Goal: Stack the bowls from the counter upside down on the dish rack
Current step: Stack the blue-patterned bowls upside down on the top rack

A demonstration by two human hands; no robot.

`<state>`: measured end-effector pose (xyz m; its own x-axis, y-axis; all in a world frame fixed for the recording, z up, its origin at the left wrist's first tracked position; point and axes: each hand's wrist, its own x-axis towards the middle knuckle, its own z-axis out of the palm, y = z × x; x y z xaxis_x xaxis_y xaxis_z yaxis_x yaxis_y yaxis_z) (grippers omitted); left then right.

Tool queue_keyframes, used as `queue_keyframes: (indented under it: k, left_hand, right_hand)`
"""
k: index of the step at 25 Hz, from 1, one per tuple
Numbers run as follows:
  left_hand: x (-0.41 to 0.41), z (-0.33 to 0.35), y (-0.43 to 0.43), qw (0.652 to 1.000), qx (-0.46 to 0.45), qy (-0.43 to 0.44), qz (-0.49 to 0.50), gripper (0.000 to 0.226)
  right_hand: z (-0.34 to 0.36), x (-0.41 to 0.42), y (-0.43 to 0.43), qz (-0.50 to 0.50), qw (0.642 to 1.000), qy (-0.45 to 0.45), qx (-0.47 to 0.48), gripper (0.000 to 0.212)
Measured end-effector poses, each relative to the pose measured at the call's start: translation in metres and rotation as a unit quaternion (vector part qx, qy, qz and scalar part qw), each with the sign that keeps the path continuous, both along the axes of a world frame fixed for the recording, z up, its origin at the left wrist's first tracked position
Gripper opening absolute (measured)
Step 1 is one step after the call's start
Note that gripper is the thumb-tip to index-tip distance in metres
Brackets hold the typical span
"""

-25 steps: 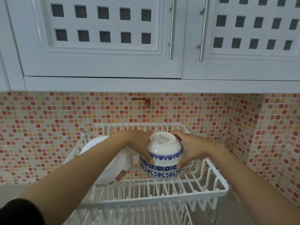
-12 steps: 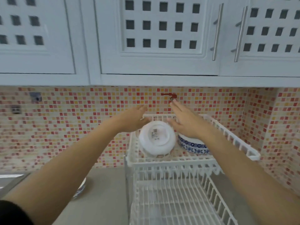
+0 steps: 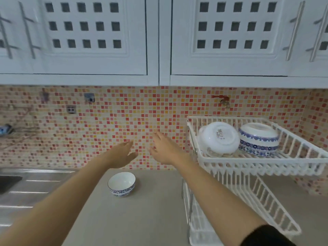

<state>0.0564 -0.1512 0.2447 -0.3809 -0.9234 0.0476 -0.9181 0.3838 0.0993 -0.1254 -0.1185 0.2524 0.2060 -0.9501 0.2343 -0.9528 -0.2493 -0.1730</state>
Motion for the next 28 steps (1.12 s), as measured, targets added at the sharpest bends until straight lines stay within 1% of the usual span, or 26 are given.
queue_keyframes:
  k: [3, 7, 10, 14, 17, 19, 21, 24, 26, 28]
  left_hand:
    - [0.026, -0.038, -0.011, 0.999, 0.032, 0.033, 0.024, 0.067]
    - [0.048, -0.089, -0.035, 0.994, 0.068, 0.055, 0.063, 0.067]
    - [0.062, -0.124, -0.070, 0.988, 0.082, 0.081, 0.104, 0.067]
    - [0.081, -0.178, -0.115, 0.973, 0.116, 0.108, 0.165, 0.069]
    - [0.096, -0.223, -0.149, 0.960, 0.140, 0.118, 0.210, 0.069]
    - [0.103, -0.248, -0.167, 0.950, 0.156, 0.134, 0.233, 0.069]
    - [0.101, -0.266, -0.179, 0.943, 0.173, 0.153, 0.239, 0.070]
    - [0.093, -0.291, -0.195, 0.927, 0.205, 0.198, 0.243, 0.070]
    - [0.085, -0.307, -0.200, 0.914, 0.206, 0.250, 0.246, 0.069]
    - [0.077, -0.316, -0.200, 0.907, 0.176, 0.277, 0.262, 0.067]
  right_hand:
    - [-0.039, 0.024, -0.023, -0.003, 0.998, -0.050, 0.040, 0.064]
    - [-0.084, 0.044, -0.058, -0.032, 0.994, -0.089, 0.057, 0.064]
    - [-0.119, 0.054, -0.102, -0.055, 0.991, -0.095, 0.078, 0.065]
    - [-0.175, 0.072, -0.158, -0.063, 0.985, -0.094, 0.127, 0.068]
    - [-0.222, 0.088, -0.201, -0.094, 0.972, -0.109, 0.183, 0.071]
    - [-0.253, 0.099, -0.227, -0.120, 0.961, -0.142, 0.203, 0.071]
    - [-0.275, 0.106, -0.243, -0.153, 0.947, -0.184, 0.215, 0.069]
    - [-0.299, 0.113, -0.264, -0.192, 0.924, -0.208, 0.258, 0.069]
    - [-0.306, 0.116, -0.272, -0.207, 0.910, -0.224, 0.282, 0.064]
    - [-0.308, 0.117, -0.274, -0.222, 0.904, -0.243, 0.274, 0.055]
